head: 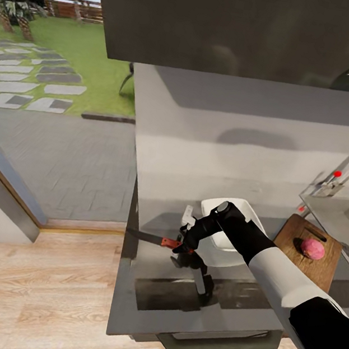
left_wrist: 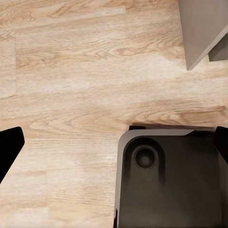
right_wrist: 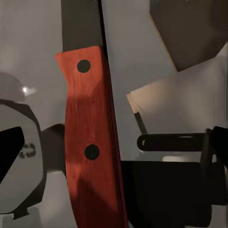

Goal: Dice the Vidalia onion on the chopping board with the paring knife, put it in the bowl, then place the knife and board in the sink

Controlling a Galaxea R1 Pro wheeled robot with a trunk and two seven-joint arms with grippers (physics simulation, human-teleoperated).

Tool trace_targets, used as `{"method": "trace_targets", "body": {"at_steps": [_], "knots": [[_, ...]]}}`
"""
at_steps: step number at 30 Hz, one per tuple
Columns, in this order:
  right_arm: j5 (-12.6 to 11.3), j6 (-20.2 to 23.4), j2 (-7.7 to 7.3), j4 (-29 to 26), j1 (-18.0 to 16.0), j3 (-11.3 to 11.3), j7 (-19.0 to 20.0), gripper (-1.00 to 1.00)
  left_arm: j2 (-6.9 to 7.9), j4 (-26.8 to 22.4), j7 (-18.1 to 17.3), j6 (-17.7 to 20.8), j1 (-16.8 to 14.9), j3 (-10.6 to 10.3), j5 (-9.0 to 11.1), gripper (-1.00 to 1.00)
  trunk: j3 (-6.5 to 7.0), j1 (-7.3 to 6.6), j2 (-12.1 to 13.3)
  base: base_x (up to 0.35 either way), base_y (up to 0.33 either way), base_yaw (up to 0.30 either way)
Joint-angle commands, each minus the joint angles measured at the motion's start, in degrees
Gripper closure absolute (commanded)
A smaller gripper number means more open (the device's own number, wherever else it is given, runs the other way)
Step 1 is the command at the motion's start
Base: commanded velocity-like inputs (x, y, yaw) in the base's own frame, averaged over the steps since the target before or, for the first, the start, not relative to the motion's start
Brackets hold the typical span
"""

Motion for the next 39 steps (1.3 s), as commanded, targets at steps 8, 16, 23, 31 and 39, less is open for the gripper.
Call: {"method": "trace_targets", "body": {"at_steps": [8, 16, 23, 31, 39], "knots": [[0.01, 0.9, 0.16, -0.15, 0.21, 0.33, -0.17, -1.0, 0.05, -0.11, 0.29, -0.07, 0.01, -0.5, 0.48, -1.0, -0.31, 0.05, -0.06, 0.0, 0.0, 0.0], [0.14, 0.9, 0.38, -0.14, 0.18, 0.44, -0.23, -1.0, 0.04, -0.11, 0.28, -0.07, 0.01, -0.52, 0.47, -1.0, -0.32, 0.05, -0.06, 0.0, 0.0, 0.0], [0.64, 0.52, 2.16, 0.12, -0.11, 0.58, -0.13, -1.0, 0.32, -0.3, 0.31, -0.08, 0.09, -0.46, 0.41, -1.0, -0.3, 0.05, -0.06, 0.0, 0.0, 0.0], [2.69, 0.5, 3.78, 0.12, -0.11, 0.53, -0.15, -1.0, 0.47, -0.37, 0.32, -0.15, 0.09, -0.46, 0.38, -1.0, -0.3, 0.05, -0.06, 0.0, 0.0, 0.0], [3.66, 0.57, 3.91, 0.12, -0.11, 0.55, -0.14, -1.0, 0.48, -0.38, 0.32, -0.22, 0.09, -0.46, 0.4, -1.0, -0.3, 0.05, -0.06, 0.0, 0.0, 0.0]]}}
